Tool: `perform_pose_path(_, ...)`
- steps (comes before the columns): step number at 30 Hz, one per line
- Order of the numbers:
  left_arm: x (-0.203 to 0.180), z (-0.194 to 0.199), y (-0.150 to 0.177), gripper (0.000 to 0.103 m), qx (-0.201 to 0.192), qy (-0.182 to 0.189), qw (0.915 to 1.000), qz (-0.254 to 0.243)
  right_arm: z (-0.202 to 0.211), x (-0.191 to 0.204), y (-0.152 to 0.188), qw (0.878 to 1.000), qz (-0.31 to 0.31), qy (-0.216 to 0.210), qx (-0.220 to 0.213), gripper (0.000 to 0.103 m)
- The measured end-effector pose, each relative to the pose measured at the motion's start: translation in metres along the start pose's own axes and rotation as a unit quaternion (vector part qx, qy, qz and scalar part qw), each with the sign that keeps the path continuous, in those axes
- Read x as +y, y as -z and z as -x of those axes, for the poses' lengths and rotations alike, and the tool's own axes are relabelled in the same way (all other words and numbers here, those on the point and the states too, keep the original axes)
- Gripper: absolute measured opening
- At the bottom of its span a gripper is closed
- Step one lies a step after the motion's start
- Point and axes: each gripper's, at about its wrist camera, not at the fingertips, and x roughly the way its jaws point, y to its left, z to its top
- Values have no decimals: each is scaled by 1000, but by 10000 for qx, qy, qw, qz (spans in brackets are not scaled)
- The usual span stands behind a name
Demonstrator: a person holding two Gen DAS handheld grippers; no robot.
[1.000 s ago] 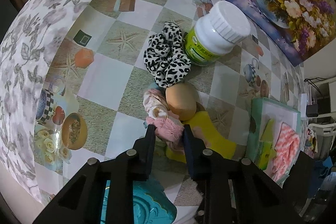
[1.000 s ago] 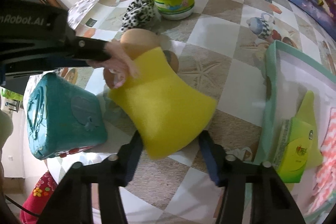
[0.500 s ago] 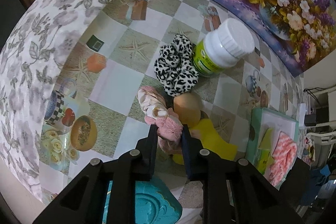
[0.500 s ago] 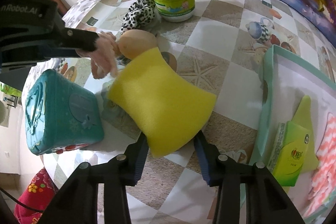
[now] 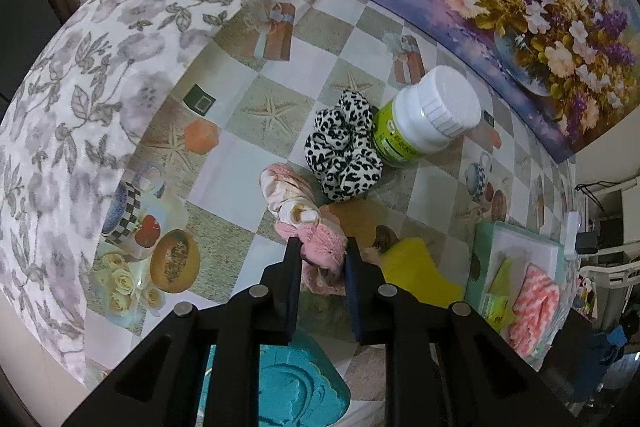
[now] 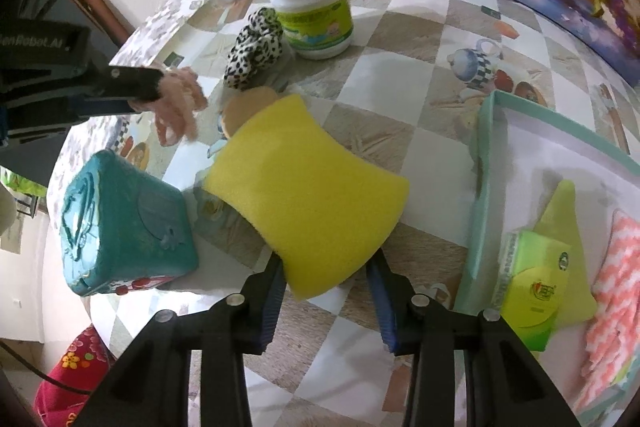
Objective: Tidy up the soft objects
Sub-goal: 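Carry pink item and yellow sponge over the tray with both grippers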
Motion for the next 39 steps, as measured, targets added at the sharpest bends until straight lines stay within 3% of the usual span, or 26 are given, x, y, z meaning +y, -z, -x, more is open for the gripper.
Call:
perform_pose_path(9, -7, 25, -2, 21, -347, 56, 9994, -30, 40, -17, -2, 9988, -266, -22, -403, 43)
perform_pose_path(16, -23, 58, -1, 21, -777, 182, 9967, -169, 89, -42, -3, 9927, -707, 402, -888, 43)
perform_pose_path(23, -50, 75, 5, 21, -1010, 316, 9936, -391, 125, -86, 3, 9789, -1404, 865, -1204, 43)
perform_pose_path(33, -119, 60, 26, 21, -833, 563, 9891, -1077, 147, -167, 29, 9528, -2487, 1073, -1373, 43)
perform_pose_path(39, -178, 39, 53, 21, -619, 644, 9802, -1767, 156, -208, 48, 9348, -3008, 1175, -1481, 43)
